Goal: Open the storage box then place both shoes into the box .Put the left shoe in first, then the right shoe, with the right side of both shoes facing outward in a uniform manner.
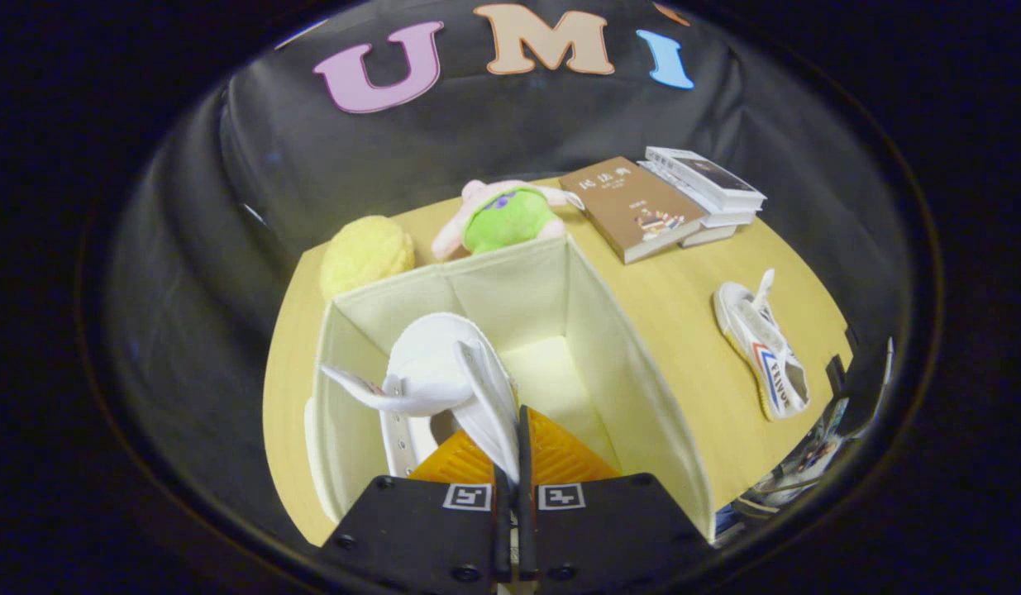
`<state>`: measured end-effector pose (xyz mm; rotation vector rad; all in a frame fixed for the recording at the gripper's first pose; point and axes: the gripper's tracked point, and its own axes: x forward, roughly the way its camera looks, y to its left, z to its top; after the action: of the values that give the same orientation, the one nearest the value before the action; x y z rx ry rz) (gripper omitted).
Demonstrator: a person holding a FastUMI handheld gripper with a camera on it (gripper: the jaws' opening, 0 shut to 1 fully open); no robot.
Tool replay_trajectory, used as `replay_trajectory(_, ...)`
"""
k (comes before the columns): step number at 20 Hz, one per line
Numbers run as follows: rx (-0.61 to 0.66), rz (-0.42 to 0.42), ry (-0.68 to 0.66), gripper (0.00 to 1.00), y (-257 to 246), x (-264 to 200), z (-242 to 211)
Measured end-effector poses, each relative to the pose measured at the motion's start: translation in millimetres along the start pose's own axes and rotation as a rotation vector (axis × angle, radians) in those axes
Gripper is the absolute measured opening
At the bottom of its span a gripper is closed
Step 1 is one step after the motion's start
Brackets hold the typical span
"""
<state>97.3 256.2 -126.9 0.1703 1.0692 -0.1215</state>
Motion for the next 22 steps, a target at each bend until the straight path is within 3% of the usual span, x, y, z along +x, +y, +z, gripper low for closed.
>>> replay_trajectory(6, -0.114, -0.001, 0.124, 0.07, 16, 33, -29)
replay_trajectory(12, -0.117, 0.035, 0.164, 0.2, 25, 33, -41)
replay_trajectory(18, -0.095, 0.119, 0.066, 1.0, 17, -10, -21)
replay_trajectory(22, -0.107, 0.164, -0.076, 1.0, -3, -52, 5)
